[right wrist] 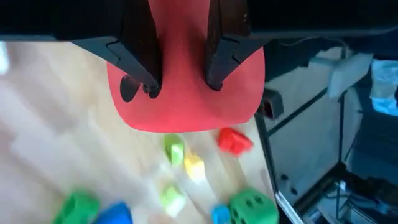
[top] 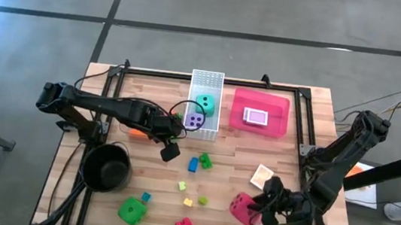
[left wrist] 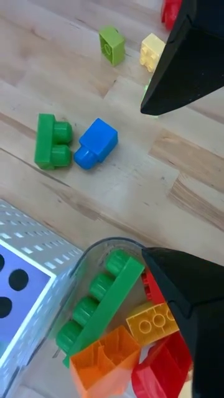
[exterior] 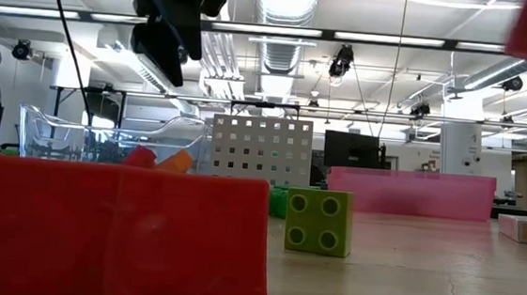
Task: Pick & Place Toys
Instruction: Put the red dice into the white bin
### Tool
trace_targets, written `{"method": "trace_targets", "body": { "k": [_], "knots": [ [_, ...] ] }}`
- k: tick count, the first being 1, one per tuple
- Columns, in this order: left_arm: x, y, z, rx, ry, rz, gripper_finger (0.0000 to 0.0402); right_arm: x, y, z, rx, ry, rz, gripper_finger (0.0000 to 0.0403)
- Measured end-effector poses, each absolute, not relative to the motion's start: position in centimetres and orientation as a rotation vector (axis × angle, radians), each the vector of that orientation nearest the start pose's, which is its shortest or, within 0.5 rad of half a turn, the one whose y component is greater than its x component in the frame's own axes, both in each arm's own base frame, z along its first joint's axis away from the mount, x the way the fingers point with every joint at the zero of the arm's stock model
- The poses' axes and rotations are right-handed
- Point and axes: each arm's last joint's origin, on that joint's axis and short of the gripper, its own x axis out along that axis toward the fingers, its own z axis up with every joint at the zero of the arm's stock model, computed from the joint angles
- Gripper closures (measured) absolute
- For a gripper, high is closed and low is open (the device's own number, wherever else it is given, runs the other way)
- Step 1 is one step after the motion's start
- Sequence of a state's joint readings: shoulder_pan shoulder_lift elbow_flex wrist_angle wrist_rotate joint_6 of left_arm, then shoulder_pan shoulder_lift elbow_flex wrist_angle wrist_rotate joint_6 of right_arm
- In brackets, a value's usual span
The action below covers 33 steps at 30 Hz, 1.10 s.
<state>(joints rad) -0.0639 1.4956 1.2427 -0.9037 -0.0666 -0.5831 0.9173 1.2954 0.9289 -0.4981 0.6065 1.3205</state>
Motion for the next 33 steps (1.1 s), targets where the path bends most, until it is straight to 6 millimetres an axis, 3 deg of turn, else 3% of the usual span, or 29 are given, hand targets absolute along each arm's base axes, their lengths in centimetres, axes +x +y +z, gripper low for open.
{"method": "trace_targets", "body": {
  "k": [7, 18, 29, 33],
  "knots": [
    [29.3, -2.3, 27.6, -0.405, 1.096, 0.292, 0.0036, 19.8, 16.8, 28.8, 0.505, 0.645, -0.216, 0.0309],
    [29.0, -3.7, 27.5, -0.273, 1.090, 0.292, 0.0037, 24.3, 9.8, 33.6, 0.313, 0.617, -0.324, 0.0307],
    [28.8, -3.8, 27.6, -0.199, 1.080, 0.315, 0.0037, 26.4, 1.6, 35.0, 0.127, 0.631, -0.426, 0.0307],
    [28.8, -4.1, 27.6, -0.221, 1.079, 0.319, 0.0037, 27.1, -1.6, 35.4, 0.143, 0.570, -0.402, 0.0307]
  ]
}}
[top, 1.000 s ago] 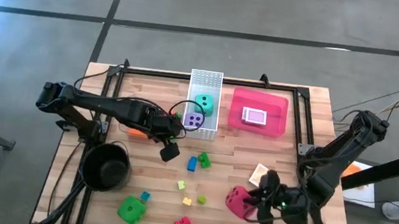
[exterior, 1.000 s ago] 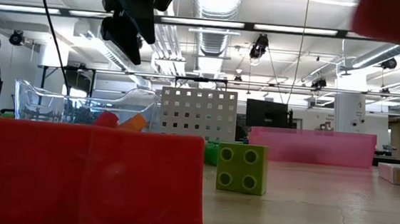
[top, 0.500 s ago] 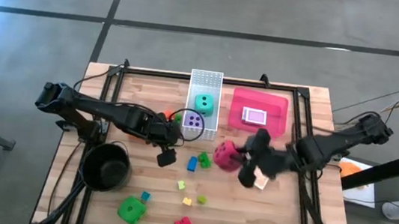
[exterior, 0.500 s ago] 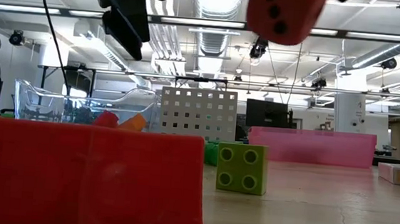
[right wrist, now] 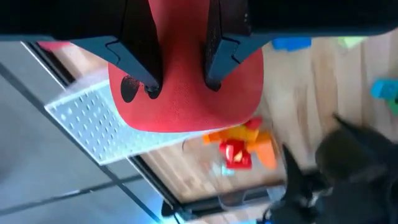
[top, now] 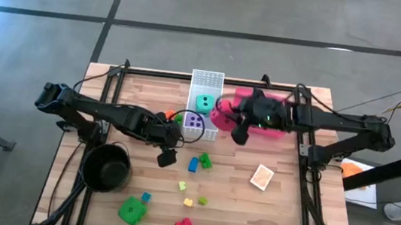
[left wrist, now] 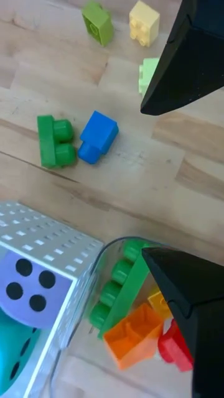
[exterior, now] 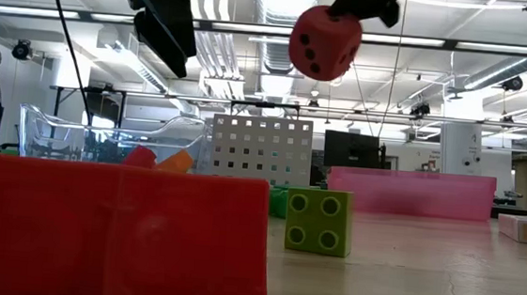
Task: Pick & Place Toys
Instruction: Put the red dice into the white bin
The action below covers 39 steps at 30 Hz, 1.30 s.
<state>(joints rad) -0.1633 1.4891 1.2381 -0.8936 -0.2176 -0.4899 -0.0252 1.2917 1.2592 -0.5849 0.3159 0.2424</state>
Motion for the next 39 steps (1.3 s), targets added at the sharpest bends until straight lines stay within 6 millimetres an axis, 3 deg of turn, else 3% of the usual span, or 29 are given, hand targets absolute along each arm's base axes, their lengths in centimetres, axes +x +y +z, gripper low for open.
{"method": "trace_targets", "body": {
  "k": [13, 22, 27, 39],
  "knots": [
    [28.8, -6.5, 27.9, -0.232, 1.027, 0.253, 0.0037, 31.9, -12.1, 32.6, 0.088, 0.619, -0.352, 0.0307],
    [28.8, -6.6, 27.9, -0.217, 1.014, 0.266, 0.0037, 35.3, -17.8, 31.2, 0.002, 0.720, -0.378, 0.0307],
    [28.8, -6.6, 27.9, -0.219, 1.013, 0.267, 0.0037, 36.0, -19.4, 30.4, -0.051, 0.823, -0.351, 0.0307],
    [28.8, -6.6, 28.0, -0.220, 1.008, 0.270, 0.0037, 37.5, -20.1, 28.7, -0.288, 0.931, -0.225, 0.0307]
  ]
}}
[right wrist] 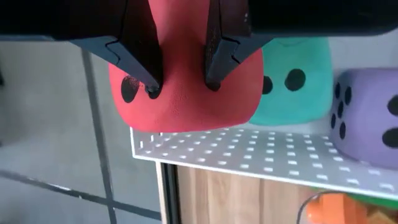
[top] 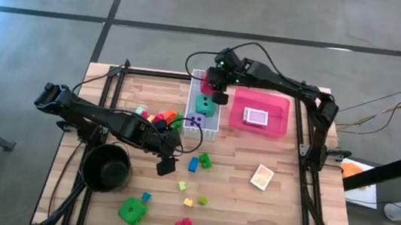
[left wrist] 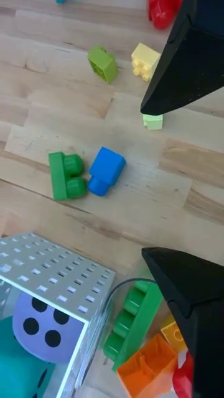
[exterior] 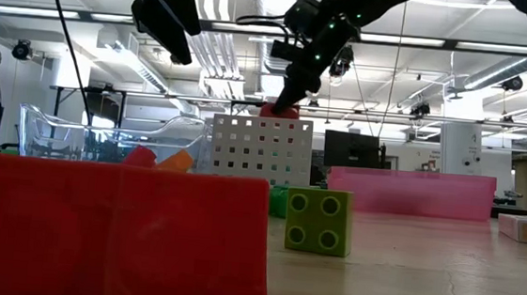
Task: Pick & Place Toys
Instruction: Put the red dice into the white bin
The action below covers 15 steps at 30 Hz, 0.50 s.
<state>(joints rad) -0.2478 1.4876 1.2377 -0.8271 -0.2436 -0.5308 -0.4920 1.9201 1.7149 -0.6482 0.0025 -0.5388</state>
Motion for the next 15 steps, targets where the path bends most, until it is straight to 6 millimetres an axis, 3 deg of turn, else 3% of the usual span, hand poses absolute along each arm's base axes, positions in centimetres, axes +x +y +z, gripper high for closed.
{"method": "trace_targets", "body": {
  "k": [15],
  "knots": [
    [28.8, -6.6, 28.0, -0.219, 1.008, 0.270, 0.0037, 38.8, -20.7, 25.9, -0.347, 1.016, -0.238, 0.0307]
  ]
}}
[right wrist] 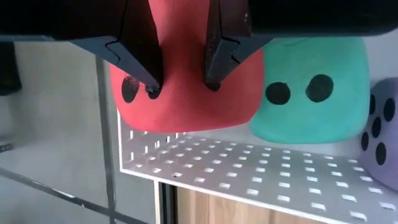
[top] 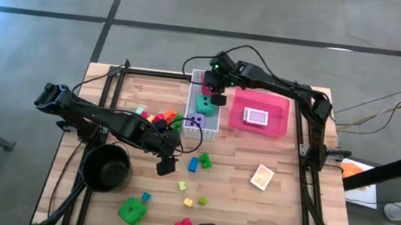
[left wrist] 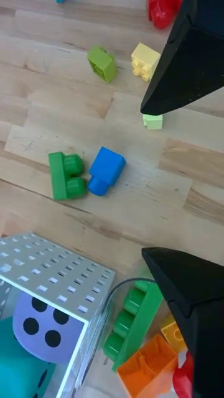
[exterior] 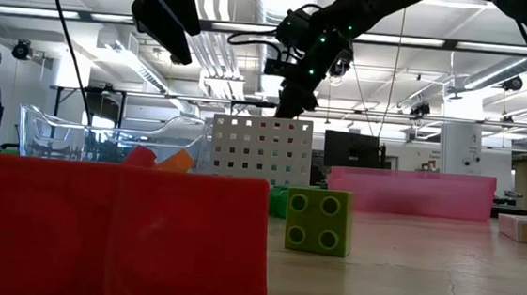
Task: Pick & Place Toys
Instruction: Put the red dice into the white bin
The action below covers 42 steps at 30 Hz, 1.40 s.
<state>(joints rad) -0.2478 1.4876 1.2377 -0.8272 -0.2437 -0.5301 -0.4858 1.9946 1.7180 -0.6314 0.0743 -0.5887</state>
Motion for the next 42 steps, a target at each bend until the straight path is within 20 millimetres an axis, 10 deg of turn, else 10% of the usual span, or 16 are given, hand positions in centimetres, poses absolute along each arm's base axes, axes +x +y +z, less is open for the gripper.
{"method": "trace_targets", "body": {
  "k": [35, 42],
  "knots": [
    [28.84, -6.57, 27.97, -0.222, 1.008, 0.271, 0.0037, 38.83, -20.45, 25.85, -0.257, 1.023, -0.284, 0.0306],
    [28.84, -6.58, 27.97, -0.224, 1.008, 0.272, 0.0037, 38.69, -20.36, 26.05, -0.213, 1.024, -0.294, 0.0232]
  ]
}}
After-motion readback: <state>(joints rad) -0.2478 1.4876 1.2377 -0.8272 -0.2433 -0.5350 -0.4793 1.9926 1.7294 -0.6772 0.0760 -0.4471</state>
